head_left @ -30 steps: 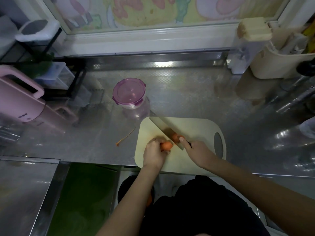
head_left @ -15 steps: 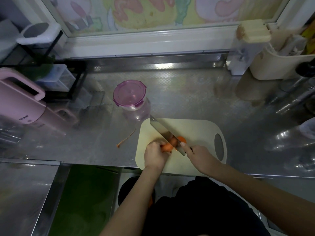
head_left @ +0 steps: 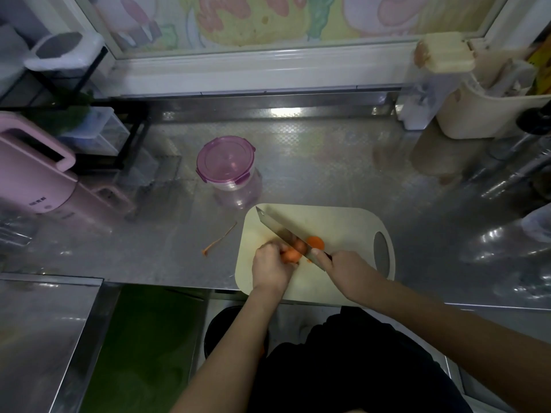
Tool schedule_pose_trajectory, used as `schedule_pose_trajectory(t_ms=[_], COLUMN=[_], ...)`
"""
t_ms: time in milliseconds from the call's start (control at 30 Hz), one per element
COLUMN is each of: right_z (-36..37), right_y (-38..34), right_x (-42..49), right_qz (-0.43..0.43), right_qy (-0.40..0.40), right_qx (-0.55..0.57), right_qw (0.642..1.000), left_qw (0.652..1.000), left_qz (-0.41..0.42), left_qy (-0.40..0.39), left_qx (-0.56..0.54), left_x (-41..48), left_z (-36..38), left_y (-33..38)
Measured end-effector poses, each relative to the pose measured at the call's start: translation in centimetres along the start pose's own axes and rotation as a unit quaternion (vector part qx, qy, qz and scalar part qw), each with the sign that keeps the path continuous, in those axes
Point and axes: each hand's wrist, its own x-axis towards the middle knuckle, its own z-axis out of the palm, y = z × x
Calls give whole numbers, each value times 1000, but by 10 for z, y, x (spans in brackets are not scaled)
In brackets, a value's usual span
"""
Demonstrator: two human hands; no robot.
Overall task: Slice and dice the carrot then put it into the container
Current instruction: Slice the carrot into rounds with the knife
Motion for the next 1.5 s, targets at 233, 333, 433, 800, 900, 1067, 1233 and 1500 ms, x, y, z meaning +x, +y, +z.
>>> schedule_pose_trajectory(t_ms=[233,333,433,800,900,1067,1233,1500], right_z=[12,9,0,-4,-5,-4,1,22], right_y=[-18,-29,-38,-12,5,14,8,-2], right_x=[23,26,27,4,-14,-15,-12,19], right_qz=[13,42,39,2,25,50,35,19], right_qy=[1,-7,-36,-13,-22,-20,1,20], right_qx=[-9,74,34,40,7,-6,37,52], right_qw=[1000,996,998,999,999,999,999,998], left_qw=[1000,999,999,1000,999,999,999,999], left_qz=[8,19,27,-5,-2,-6,5,19], left_qy=[5,4,10,-19,-24,-32,-31,-4], left_qx=[21,33,43,24,21,30,39,40], left_x=[0,-1,-2,2,1,2,3,0], left_z=[1,3,4,-6,-9,-9,-7,-6], left_y=[2,2,2,5,6,8,10,9])
